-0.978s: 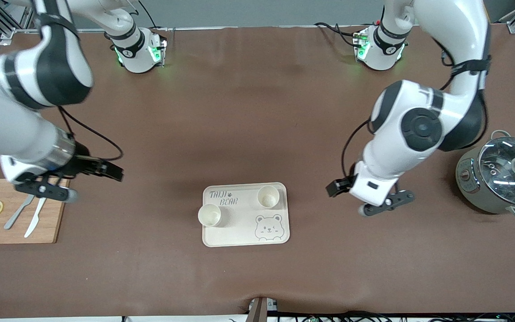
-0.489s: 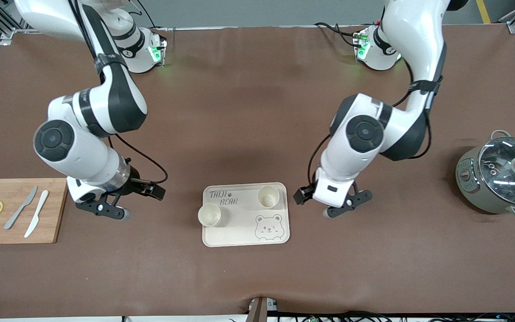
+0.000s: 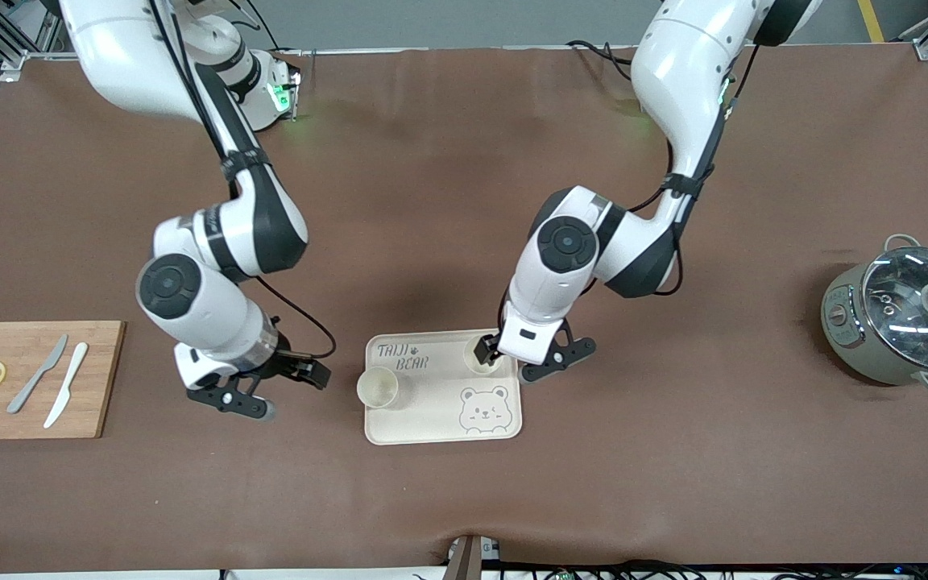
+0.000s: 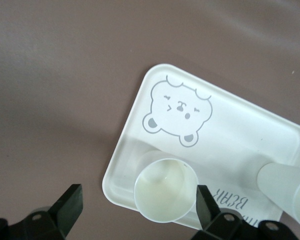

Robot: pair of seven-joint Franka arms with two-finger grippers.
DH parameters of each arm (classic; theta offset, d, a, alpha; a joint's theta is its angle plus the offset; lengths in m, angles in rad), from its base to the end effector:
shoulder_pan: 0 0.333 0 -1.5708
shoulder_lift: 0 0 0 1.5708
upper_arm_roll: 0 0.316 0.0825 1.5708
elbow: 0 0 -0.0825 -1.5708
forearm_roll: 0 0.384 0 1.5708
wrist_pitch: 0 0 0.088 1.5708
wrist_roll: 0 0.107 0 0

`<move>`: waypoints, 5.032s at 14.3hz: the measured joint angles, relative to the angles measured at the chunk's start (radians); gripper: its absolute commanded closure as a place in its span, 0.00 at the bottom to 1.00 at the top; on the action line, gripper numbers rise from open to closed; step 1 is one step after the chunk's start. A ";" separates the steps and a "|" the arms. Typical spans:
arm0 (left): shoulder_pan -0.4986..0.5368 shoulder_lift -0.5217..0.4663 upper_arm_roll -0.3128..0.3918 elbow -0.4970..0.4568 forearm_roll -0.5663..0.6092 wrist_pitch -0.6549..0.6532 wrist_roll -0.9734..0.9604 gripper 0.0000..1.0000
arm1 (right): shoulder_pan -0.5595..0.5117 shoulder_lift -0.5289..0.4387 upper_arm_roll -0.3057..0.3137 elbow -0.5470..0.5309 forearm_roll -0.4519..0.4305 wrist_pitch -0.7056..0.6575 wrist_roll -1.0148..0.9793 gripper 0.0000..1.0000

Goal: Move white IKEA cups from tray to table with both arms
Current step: 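Lower the left gripper and the right gripper onto the two white cups, then close the left gripper and the right gripper on the cups, then carry the cup toward the board with the right gripper while the left gripper carries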

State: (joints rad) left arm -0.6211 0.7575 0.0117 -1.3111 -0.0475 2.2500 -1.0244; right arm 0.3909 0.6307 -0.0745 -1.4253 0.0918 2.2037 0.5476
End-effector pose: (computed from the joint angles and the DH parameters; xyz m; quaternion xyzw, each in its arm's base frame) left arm 0.6209 -0.4378 0.3057 0.9720 0.2161 0.0504 0.0769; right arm 0.6931 0.2416 0.3415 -0.9885 0.1304 -0.0605 0.0473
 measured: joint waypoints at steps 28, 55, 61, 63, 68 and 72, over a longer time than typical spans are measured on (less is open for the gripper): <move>-0.006 0.063 0.011 0.030 0.063 0.075 -0.051 1.00 | 0.121 0.221 -0.014 0.016 -0.059 0.297 -0.042 0.88; 0.474 -0.037 0.027 -0.024 0.127 -0.113 0.379 1.00 | -0.291 0.007 -0.014 0.168 0.102 -0.323 -0.786 1.00; 0.559 -0.008 0.026 -0.035 0.128 -0.064 0.490 1.00 | -0.360 0.032 -0.014 0.146 0.102 -0.254 -0.946 1.00; 0.565 0.014 0.026 -0.038 0.128 -0.034 0.493 1.00 | -0.361 0.055 -0.014 0.143 0.102 -0.209 -0.973 1.00; 0.567 0.054 0.025 -0.046 0.128 -0.001 0.494 1.00 | -0.393 0.120 -0.015 0.124 0.102 -0.099 -1.035 1.00; 0.574 0.053 0.025 -0.055 0.129 0.024 0.533 0.40 | -0.396 0.144 -0.012 0.073 0.102 0.008 -1.044 1.00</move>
State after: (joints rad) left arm -0.0470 0.8107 0.0369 -1.3662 0.0811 2.2742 -0.4910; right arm -0.0056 0.7745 -0.0862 -1.3520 0.1938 2.2114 -0.4961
